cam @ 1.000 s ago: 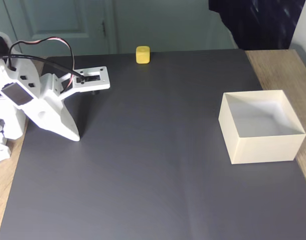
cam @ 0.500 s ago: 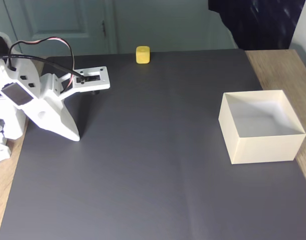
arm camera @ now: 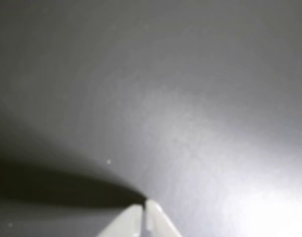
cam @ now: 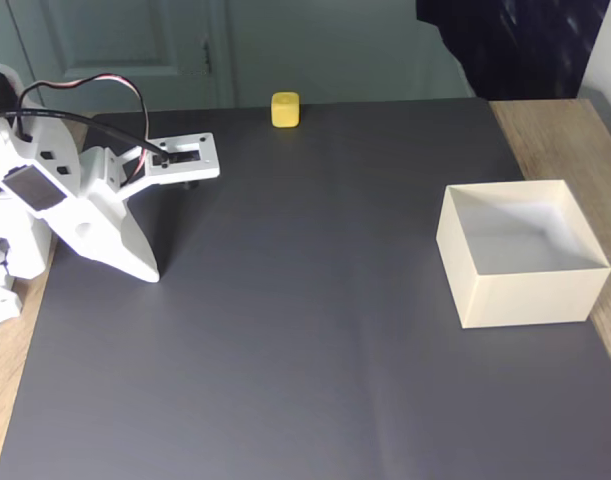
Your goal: Grasp a cube block and put it in the white box.
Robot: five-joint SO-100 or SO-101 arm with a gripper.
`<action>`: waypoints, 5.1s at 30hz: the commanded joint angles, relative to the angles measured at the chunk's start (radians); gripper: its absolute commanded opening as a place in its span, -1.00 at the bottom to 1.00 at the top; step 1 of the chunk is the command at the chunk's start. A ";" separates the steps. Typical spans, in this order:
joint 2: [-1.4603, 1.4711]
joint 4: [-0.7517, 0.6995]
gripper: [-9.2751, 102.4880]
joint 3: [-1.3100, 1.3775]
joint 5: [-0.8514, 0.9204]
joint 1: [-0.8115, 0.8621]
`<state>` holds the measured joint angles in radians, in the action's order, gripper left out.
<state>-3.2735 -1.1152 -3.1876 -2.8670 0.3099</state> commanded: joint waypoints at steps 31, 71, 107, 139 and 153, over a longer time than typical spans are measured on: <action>-0.008 0.187 -0.84 0.005 -0.107 -0.161; 1.379 0.623 -0.63 1.066 0.061 -0.457; 1.988 0.453 -0.29 1.698 0.104 -0.558; 2.146 0.457 -0.27 1.778 0.003 -0.549; 2.256 0.431 -0.26 1.921 -0.029 -0.580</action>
<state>-1.0017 -0.6750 -1.3346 -2.8885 -0.2500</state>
